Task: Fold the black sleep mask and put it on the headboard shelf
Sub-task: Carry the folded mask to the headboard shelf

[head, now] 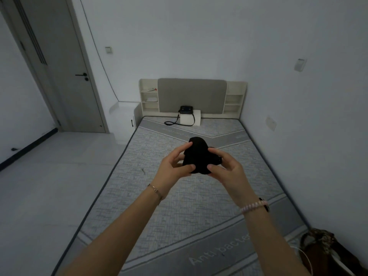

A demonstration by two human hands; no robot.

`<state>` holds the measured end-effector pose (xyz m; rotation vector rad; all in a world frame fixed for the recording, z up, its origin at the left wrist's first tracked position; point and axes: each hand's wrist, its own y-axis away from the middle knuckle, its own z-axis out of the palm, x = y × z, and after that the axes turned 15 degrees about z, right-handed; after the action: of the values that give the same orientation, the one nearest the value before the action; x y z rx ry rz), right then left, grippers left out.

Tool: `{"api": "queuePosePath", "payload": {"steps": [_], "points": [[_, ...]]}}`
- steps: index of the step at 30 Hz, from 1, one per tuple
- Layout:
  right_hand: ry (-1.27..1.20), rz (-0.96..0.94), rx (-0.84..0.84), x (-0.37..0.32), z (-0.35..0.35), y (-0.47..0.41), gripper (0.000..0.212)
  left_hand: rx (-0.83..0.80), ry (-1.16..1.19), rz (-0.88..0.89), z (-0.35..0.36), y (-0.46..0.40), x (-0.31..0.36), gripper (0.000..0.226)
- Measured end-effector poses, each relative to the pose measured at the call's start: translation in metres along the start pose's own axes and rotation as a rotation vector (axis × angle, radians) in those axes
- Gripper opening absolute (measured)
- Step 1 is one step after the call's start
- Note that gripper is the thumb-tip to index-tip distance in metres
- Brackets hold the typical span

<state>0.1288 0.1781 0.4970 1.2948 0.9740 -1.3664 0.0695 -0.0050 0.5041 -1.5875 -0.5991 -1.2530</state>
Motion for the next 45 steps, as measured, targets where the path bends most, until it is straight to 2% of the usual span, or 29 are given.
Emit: {"api": "queuePosePath", "payload": {"steps": [8,17,27,35,45], "points": [[0.008,0.015,-0.066,0.017,0.020,-0.009,0.041,0.059,-0.126,0.010,-0.019,0.023,0.002,0.064],[0.060,-0.004,-0.232,0.015,0.115,-0.017,0.042,0.245,-0.142,0.084,-0.103,0.063,0.026,0.063],[0.143,-0.030,-0.465,0.038,0.323,0.017,0.043,0.496,-0.215,0.093,-0.270,0.176,0.073,0.064],[0.123,-0.027,-0.596,0.070,0.521,0.061,0.044,0.600,-0.318,0.075,-0.430,0.279,0.129,0.064],[0.124,0.000,-0.670,0.098,0.712,0.036,0.044,0.693,-0.316,0.081,-0.610,0.310,0.135,0.065]]}}
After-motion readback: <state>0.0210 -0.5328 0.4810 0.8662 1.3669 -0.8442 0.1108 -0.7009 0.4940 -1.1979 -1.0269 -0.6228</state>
